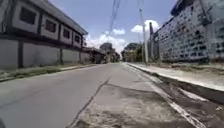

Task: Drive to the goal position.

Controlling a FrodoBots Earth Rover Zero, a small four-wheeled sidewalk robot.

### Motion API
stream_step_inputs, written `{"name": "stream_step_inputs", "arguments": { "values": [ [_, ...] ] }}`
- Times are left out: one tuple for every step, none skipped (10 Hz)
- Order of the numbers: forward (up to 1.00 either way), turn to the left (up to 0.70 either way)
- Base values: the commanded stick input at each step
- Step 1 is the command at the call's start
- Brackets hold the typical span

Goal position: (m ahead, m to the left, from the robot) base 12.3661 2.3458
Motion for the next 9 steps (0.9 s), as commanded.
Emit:
{"name": "stream_step_inputs", "arguments": {
  "values": [
    [1.00, 0.03],
    [1.00, 0.03],
    [1.00, 0.03],
    [1.00, 0.03],
    [1.00, 0.03],
    [1.00, 0.03],
    [1.00, 0.03],
    [1.00, 0.03],
    [1.00, 0.03]
  ]
}}
